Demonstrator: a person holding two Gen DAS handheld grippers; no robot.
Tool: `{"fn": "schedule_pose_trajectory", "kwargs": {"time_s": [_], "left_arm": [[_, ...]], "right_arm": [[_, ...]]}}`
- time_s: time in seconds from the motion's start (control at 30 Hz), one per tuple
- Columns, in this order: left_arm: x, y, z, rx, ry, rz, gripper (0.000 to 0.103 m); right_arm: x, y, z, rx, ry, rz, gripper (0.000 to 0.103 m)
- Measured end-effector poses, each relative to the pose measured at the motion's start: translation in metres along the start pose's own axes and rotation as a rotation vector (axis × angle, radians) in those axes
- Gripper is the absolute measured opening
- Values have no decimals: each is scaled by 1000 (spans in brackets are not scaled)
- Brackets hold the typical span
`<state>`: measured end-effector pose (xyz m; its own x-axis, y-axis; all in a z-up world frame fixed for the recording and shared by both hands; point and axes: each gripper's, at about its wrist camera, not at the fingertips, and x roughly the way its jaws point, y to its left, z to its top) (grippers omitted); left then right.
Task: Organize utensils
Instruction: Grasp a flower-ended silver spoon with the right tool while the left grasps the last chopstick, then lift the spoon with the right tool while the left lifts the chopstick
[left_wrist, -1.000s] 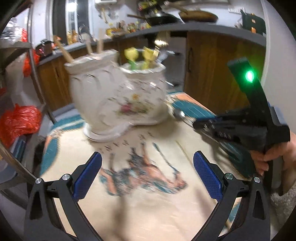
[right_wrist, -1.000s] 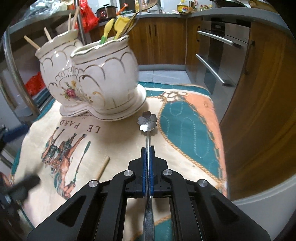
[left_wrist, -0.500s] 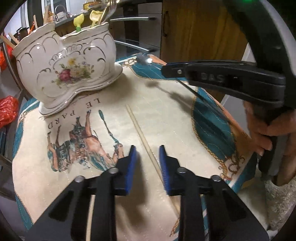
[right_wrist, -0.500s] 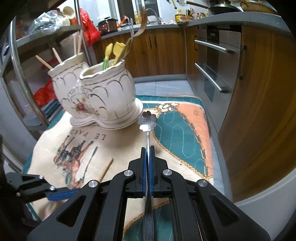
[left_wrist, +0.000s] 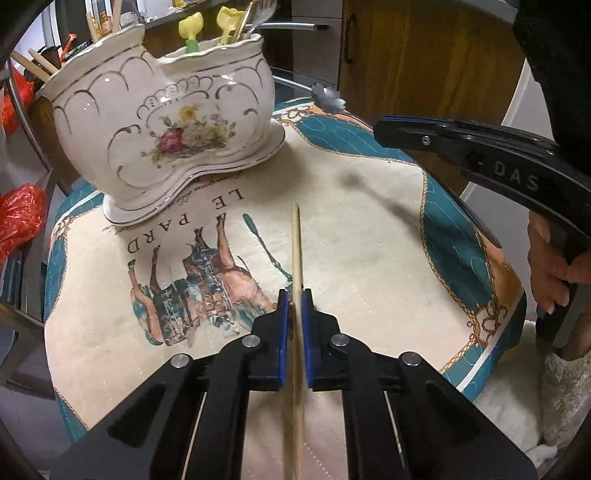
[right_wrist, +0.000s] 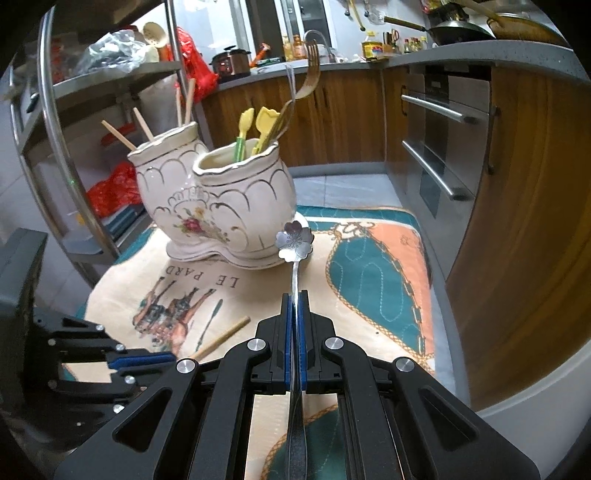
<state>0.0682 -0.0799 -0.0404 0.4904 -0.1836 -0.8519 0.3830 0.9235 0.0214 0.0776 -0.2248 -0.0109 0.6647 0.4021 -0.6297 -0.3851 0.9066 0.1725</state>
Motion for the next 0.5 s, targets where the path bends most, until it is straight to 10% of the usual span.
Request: {"fn": "schedule_pose_trajectory", "kwargs": {"time_s": [0.5], "left_arm": [[-3,7,0,25,-128,-26,5]], "right_arm": [[-26,15,8,-15,-157,64,4]]}}
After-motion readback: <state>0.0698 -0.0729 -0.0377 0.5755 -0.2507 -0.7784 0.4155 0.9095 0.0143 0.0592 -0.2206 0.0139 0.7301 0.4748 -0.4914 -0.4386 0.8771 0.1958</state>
